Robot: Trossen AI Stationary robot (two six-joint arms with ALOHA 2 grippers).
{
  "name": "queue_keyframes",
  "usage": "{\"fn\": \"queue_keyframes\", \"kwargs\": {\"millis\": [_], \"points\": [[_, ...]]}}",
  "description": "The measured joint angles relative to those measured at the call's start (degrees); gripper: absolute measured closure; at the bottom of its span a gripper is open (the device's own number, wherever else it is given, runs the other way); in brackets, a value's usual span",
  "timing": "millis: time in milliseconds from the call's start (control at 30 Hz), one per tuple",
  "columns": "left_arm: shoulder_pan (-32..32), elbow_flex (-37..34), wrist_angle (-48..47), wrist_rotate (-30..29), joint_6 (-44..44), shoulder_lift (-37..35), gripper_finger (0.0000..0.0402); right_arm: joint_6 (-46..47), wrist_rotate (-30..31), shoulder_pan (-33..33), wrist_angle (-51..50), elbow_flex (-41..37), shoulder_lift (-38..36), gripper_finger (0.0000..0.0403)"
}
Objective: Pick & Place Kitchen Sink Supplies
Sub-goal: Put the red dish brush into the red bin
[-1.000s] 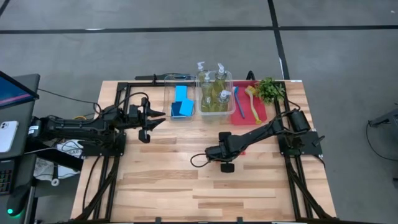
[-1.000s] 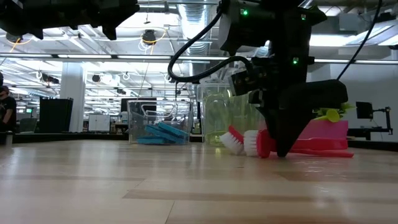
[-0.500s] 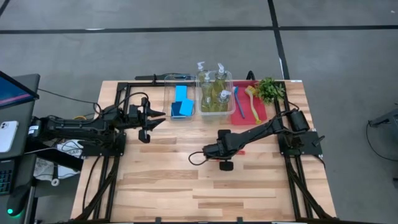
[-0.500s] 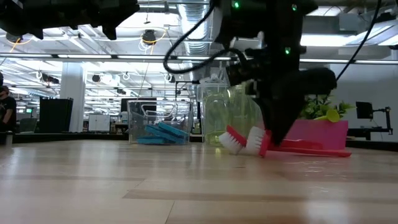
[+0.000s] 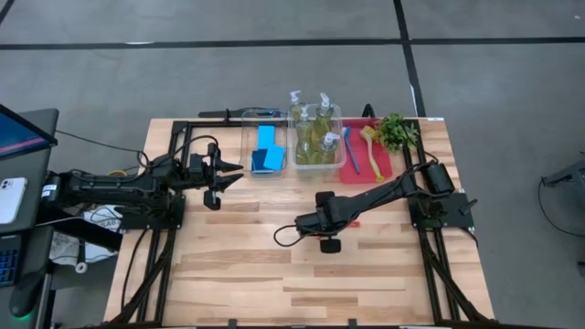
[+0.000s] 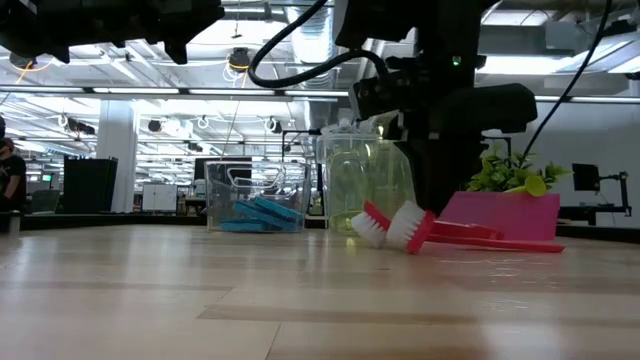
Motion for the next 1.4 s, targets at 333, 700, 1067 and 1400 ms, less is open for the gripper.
{"fn": "queue_keyframes", "kwargs": {"millis": [333, 700, 1067, 1400], "points": [[0.00, 0.00, 0.00, 0.00, 0.00, 0.00, 0.0297, 1.35, 0.00, 0.00, 0.02, 0.00, -0.02, 0.0331], [0.00, 0.00, 0.00, 0.00, 0.00, 0.00, 0.0297, 1.49, 0.02, 0.00, 2.12, -0.02, -0.02, 0.0331], [0.00, 0.00, 0.00, 0.00, 0.00, 0.00, 0.0297, 2.12, 2.73, 0.00, 1.72, -0.02, -0.02, 0.0330], [0.02, 0.00, 0.00, 0.00, 0.00, 0.00, 0.0297, 7.54, 3.35, 0.13, -5.41, -0.02, -0.07, 0.0330]]}}
